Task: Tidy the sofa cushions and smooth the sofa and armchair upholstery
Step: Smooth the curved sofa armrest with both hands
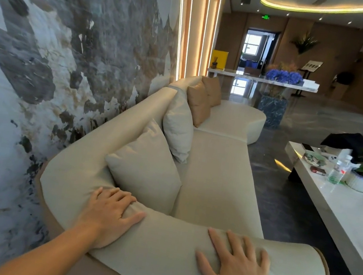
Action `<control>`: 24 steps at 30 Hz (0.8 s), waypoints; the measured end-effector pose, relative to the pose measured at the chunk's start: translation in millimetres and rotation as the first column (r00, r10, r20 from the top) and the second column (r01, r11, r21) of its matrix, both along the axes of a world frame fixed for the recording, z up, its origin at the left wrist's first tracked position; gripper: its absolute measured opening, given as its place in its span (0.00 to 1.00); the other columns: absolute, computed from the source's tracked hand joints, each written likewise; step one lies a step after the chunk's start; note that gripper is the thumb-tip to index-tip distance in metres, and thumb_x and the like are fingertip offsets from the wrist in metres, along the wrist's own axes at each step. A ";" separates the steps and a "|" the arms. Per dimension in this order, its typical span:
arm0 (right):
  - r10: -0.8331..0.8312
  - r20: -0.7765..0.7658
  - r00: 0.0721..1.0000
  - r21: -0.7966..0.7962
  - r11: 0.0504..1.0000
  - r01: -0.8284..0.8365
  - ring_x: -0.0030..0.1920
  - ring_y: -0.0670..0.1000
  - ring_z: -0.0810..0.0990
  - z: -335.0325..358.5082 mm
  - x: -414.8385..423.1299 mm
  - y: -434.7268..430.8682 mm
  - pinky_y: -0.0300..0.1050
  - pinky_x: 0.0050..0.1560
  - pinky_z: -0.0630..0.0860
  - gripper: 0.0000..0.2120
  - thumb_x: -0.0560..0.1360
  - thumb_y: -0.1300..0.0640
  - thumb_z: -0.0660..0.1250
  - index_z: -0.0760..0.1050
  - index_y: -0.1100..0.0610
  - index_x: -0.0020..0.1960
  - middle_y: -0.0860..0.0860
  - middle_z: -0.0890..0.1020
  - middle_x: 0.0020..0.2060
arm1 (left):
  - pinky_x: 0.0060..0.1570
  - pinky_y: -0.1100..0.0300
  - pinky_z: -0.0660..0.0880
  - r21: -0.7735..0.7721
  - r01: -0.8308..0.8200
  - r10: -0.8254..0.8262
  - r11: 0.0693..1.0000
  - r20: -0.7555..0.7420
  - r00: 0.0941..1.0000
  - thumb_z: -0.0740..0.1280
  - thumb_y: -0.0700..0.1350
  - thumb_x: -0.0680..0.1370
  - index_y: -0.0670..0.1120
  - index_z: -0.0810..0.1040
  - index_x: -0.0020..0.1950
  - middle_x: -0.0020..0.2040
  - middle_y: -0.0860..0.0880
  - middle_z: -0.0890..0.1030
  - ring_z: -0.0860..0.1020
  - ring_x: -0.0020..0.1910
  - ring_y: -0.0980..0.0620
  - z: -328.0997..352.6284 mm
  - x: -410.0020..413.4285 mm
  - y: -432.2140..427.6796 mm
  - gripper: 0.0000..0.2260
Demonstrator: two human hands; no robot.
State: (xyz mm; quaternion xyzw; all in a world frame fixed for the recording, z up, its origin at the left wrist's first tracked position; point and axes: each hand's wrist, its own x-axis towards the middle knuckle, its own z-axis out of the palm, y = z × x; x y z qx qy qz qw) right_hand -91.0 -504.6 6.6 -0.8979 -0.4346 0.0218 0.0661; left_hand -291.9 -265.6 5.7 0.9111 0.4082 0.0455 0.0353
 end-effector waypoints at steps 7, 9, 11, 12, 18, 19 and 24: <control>-0.073 -0.010 0.997 -0.003 0.997 0.073 0.79 0.51 0.52 0.0 -11.4 22.3 0.63 0.75 0.45 0.35 0.69 0.23 0.35 0.43 0.28 0.76 0.41 0.56 0.80 | 0.76 0.47 0.45 -0.033 0.034 -0.036 0.999 -0.045 0.998 0.45 0.71 0.76 0.64 0.65 0.71 0.77 0.62 0.62 0.53 0.78 0.55 3.6 -0.4 21.3 0.27; -0.076 -0.014 0.997 0.014 0.997 0.076 0.79 0.51 0.53 -1.2 -16.4 32.0 0.64 0.74 0.44 0.38 0.67 0.24 0.32 0.44 0.28 0.76 0.41 0.56 0.79 | 0.76 0.47 0.46 -0.047 0.042 -0.044 0.998 -0.040 0.998 0.44 0.71 0.75 0.64 0.66 0.70 0.76 0.63 0.62 0.53 0.78 0.55 2.9 -3.2 33.8 0.27; -0.074 -0.011 0.997 0.014 0.997 0.074 0.79 0.51 0.53 -2.9 -21.3 40.8 0.64 0.74 0.43 0.42 0.62 0.25 0.28 0.44 0.29 0.76 0.41 0.57 0.79 | 0.76 0.48 0.47 -0.048 0.043 -0.044 0.998 -0.028 0.999 0.41 0.73 0.72 0.65 0.67 0.69 0.76 0.63 0.63 0.53 0.77 0.56 1.4 -6.8 44.7 0.31; -0.075 -0.005 0.997 0.014 0.997 0.075 0.79 0.52 0.53 -3.8 -23.8 44.6 0.64 0.74 0.43 0.43 0.62 0.25 0.28 0.44 0.29 0.76 0.42 0.57 0.79 | 0.76 0.48 0.47 -0.047 0.041 -0.042 0.998 -0.022 0.999 0.39 0.74 0.70 0.65 0.67 0.69 0.75 0.64 0.63 0.54 0.77 0.56 0.8 -9.3 49.7 0.34; -0.088 0.014 0.996 -0.013 0.996 0.089 0.79 0.52 0.53 -1.9 -32.0 48.8 0.62 0.74 0.46 0.39 0.65 0.24 0.30 0.45 0.29 0.76 0.41 0.57 0.79 | 0.76 0.47 0.47 -0.047 0.044 -0.045 0.998 -0.019 0.999 0.39 0.74 0.69 0.62 0.68 0.69 0.75 0.62 0.65 0.55 0.77 0.54 7.8 -15.2 51.4 0.36; -0.091 0.014 0.996 -0.022 0.996 0.091 0.78 0.51 0.54 -0.9 -32.7 48.9 0.62 0.74 0.47 0.39 0.66 0.24 0.31 0.45 0.29 0.76 0.41 0.57 0.79 | 0.76 0.47 0.48 -0.047 0.049 -0.049 0.998 -0.014 0.999 0.40 0.74 0.70 0.62 0.68 0.70 0.75 0.61 0.65 0.55 0.77 0.54 9.2 -15.6 49.7 0.35; -0.086 0.021 0.996 -0.041 0.995 0.087 0.76 0.50 0.57 3.0 -35.0 44.9 0.58 0.73 0.51 0.39 0.67 0.24 0.31 0.49 0.31 0.76 0.40 0.61 0.77 | 0.75 0.45 0.49 -0.076 0.045 -0.047 0.996 -0.022 0.999 0.43 0.72 0.72 0.60 0.69 0.69 0.74 0.58 0.68 0.58 0.76 0.51 14.1 -14.1 46.8 0.33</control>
